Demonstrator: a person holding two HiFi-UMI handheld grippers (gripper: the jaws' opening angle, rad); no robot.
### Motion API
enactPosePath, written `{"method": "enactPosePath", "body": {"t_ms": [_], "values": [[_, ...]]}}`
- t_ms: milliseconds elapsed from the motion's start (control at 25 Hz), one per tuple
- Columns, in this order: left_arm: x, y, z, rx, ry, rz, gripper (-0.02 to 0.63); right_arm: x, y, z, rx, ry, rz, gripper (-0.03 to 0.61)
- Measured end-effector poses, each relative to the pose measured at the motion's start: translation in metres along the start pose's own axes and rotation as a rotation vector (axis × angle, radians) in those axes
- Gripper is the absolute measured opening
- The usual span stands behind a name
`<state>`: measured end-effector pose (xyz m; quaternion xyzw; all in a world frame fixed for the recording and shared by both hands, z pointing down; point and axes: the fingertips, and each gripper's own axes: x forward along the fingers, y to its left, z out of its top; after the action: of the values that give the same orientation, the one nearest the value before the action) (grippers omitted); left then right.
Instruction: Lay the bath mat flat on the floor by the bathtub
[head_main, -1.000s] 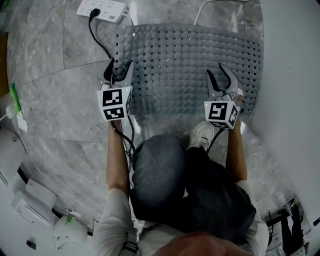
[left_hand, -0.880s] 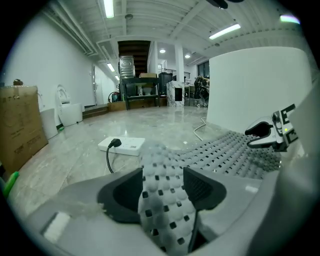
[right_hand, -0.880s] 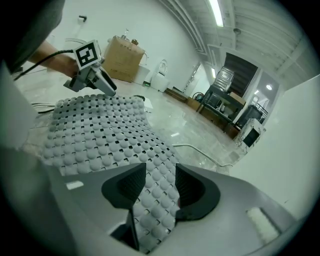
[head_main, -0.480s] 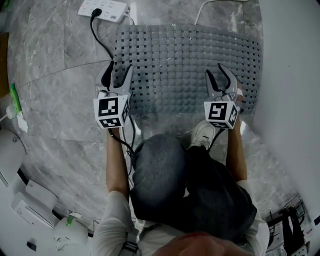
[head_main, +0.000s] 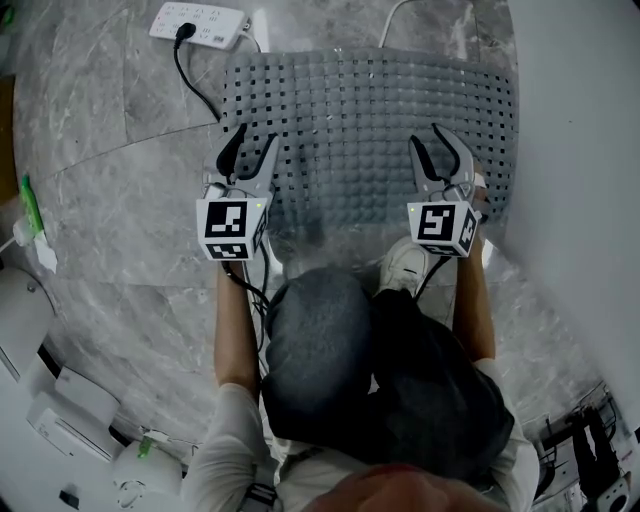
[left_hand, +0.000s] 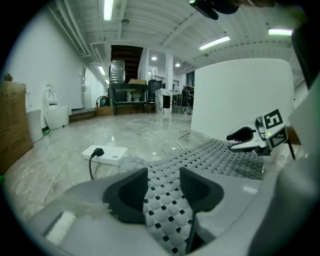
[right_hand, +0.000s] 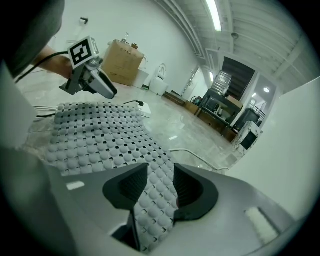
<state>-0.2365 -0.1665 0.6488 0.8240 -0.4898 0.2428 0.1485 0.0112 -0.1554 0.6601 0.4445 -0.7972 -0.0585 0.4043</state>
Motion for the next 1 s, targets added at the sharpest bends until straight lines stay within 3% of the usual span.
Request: {"method": "enactPosePath", "body": {"t_ms": [480, 760, 1000], "values": [[-0.019, -0.04, 0.051, 0.095, -0.154, -0.099, 0.105, -0.042, -0.026, 0.041, 0.098, -0.118, -0.03, 0.109], [-0.006, -0.054, 0.084, 0.045, -0.23, -0.146, 0.008, -0.046, -0.043, 0.071, 0.145, -0.214, -0.015, 0.024], [-0.018, -0.075, 0.087, 0.015, -0.262, -0.197, 0.003, -0.07, -0.032, 0.085, 0.214, -0.296, 0.006, 0.002]]}}
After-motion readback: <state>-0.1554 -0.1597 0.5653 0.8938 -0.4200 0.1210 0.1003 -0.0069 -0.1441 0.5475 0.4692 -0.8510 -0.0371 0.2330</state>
